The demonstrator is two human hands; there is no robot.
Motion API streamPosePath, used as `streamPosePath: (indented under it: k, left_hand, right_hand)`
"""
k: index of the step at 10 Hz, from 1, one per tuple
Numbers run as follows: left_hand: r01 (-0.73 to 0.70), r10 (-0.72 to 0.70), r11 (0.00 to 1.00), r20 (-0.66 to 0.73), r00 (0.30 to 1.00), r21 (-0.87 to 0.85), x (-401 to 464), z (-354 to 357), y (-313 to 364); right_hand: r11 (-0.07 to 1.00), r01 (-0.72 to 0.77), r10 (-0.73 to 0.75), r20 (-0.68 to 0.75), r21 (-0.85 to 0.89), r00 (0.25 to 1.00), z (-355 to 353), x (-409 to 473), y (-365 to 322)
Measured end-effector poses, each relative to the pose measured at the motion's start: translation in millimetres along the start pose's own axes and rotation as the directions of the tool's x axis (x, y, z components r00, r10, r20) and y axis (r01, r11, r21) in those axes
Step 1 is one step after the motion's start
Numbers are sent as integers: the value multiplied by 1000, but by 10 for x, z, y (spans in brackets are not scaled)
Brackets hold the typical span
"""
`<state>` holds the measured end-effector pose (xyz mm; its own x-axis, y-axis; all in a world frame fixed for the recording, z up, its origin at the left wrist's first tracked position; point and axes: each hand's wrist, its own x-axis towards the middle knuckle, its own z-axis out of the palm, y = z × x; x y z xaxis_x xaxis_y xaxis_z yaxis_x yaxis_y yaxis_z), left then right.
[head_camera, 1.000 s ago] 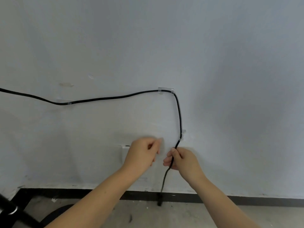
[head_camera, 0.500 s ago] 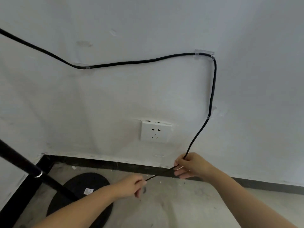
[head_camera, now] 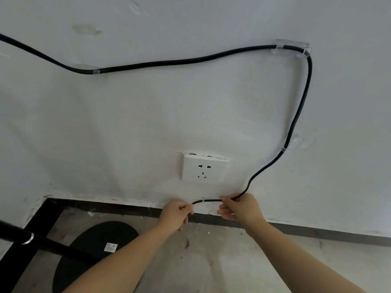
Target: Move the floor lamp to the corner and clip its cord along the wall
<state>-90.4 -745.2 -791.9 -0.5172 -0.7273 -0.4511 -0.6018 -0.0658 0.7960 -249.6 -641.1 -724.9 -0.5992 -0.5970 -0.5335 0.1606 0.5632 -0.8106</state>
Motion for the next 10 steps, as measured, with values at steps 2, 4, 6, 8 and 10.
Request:
streamPosePath:
  k: [2,4,6,8,10]
  left_hand:
    - [18,-16,981,15,1000,-192,56,78,102]
    - [218,-101,788,228,968,-576,-7,3,152]
    - [315,-227,708,219,949,-632,-149,-226,98]
    - [263,-236,929,131,963,-260,-247,-224,230]
    - [-184,188,863,39,981,471,-428,-403,411]
  right_hand:
    - [935,90,-138,-116,-343,984,-134,25,145]
    - [875,81,-212,-227,-477,951,-502,62,281]
    - [831,81,-229,-207,-550,951,-514,75,291]
    - [878,14,-115,-181,-478,977,-556,34,213]
    - [863,-169,162,-56,-477,985,-806,-200,-165]
